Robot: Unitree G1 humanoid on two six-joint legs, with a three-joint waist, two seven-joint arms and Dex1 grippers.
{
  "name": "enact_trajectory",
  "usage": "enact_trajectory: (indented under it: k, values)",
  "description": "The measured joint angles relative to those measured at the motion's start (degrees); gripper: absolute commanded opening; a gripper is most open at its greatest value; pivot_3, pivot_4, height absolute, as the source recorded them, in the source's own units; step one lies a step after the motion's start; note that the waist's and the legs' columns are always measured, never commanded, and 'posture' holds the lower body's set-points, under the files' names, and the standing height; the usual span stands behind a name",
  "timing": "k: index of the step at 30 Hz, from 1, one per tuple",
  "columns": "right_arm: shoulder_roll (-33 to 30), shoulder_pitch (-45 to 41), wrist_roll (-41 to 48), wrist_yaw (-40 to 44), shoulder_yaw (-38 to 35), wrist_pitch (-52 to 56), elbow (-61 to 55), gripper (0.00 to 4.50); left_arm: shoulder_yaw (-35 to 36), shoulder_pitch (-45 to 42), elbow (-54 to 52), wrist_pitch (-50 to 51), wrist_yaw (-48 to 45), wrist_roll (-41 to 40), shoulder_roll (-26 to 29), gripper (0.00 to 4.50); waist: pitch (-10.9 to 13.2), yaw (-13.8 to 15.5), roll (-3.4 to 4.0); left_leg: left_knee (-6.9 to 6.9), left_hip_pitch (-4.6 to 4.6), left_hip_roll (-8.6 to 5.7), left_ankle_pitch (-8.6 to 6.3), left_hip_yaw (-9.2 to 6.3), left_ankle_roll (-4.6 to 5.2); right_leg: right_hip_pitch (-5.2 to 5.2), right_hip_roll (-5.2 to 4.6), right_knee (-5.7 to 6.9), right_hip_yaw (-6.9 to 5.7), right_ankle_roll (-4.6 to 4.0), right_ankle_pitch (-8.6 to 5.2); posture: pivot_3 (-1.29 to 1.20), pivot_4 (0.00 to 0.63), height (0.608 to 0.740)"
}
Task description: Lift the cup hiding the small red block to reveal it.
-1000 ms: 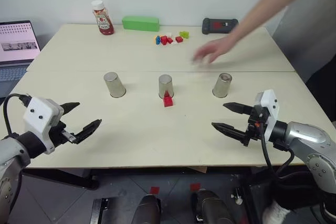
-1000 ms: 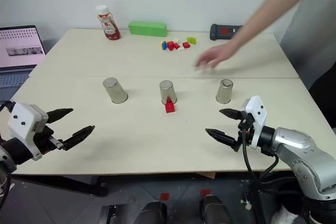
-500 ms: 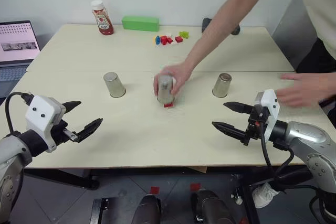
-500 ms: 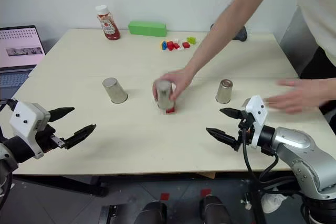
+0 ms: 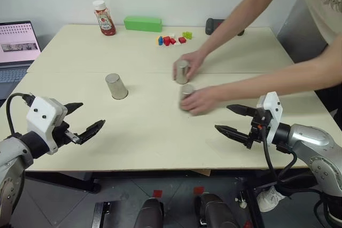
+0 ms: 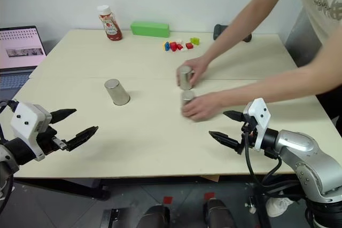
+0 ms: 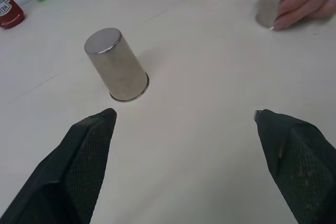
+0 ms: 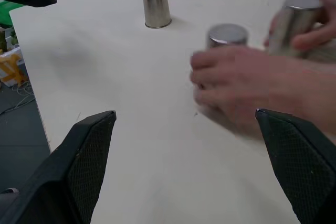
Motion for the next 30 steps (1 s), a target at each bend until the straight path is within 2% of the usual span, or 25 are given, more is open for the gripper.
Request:
enact_trajectory:
  k: [12, 20, 25, 30]
  values:
    - [1.10, -1.45, 0.02, -1.15, 0.50, 0.53, 0.00, 4.50, -1.78, -1.48, -0.01, 0.26, 0.06, -0.30, 0.40, 4.46, 0.00, -0.01, 0.00, 0.00, 0.00, 0.00, 0.00, 0.00, 0.00, 0.00, 0.00, 0.00, 0.00, 0.00, 0.00, 0.00, 0.150, 0.740]
    - [2.38, -1.75, -0.11, -4.58, -0.13, 1.52, 0.57, 4.50, -2.59, -4.28, -2.03, 4.02, -0.11, -4.12, 0.58, 4.46, 0.00, 0.00, 0.00, 0.00, -0.02, 0.00, 0.00, 0.00, 0.00, 0.00, 0.00, 0.00, 0.00, 0.00, 0.00, 0.00, 0.150, 0.740]
    - [4.00, -1.87, -0.32, -7.78, -0.94, 1.52, 1.16, 4.50, -5.69, -7.30, -3.99, 8.03, -2.45, -8.24, 3.59, 4.46, 0.00, -0.02, 0.00, 0.01, 0.00, -0.01, 0.00, -0.01, 0.00, 0.00, 0.01, 0.02, 0.00, 0.01, 0.00, 0.00, 0.150, 0.740]
    - [6.40, -4.64, -4.92, -14.59, -1.16, 1.33, 3.30, 4.50, -8.96, -13.00, -4.85, 10.38, -3.57, -11.91, 4.75, 4.46, 0.00, -0.04, 0.00, 0.00, -0.01, -0.02, 0.00, 0.01, 0.00, -0.01, 0.02, 0.02, 0.03, 0.01, 0.01, 0.00, 0.150, 0.740]
